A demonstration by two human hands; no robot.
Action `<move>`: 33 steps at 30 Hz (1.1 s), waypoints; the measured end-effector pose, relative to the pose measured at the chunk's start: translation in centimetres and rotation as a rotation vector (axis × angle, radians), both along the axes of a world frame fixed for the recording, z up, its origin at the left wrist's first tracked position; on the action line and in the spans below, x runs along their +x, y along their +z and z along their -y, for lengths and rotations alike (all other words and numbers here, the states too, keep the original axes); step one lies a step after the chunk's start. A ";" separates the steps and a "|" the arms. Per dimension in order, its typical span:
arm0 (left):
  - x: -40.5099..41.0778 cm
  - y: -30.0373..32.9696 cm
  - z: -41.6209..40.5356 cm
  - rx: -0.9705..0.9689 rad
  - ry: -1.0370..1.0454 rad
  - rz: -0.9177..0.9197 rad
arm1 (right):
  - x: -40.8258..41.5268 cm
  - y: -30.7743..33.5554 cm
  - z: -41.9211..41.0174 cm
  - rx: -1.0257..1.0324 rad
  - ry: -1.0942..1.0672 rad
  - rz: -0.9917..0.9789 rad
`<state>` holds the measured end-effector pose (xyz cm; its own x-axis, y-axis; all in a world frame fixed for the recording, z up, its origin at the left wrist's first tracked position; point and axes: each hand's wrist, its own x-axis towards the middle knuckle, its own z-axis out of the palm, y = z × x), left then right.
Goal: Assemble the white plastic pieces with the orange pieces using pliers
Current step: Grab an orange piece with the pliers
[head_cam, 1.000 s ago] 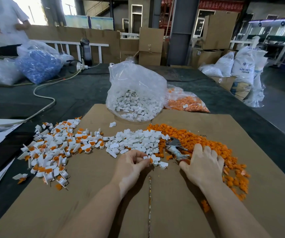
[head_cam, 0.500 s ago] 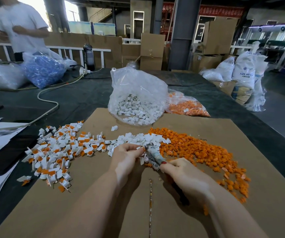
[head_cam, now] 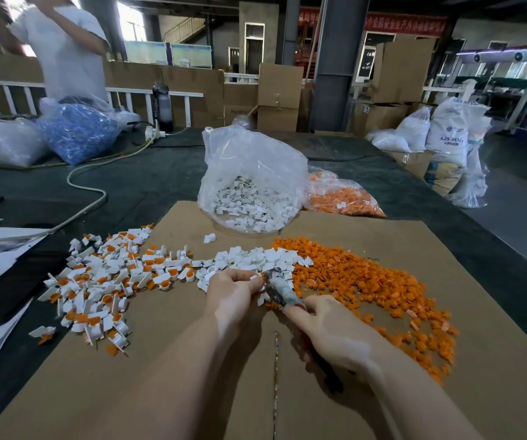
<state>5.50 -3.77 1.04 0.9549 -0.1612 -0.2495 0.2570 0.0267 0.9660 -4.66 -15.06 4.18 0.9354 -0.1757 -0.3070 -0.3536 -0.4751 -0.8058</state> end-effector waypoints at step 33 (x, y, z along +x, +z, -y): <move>-1.0 -3.1 -0.8 0.328 -0.279 0.467 | -0.1 -4.3 6.3 -1.205 -0.334 0.025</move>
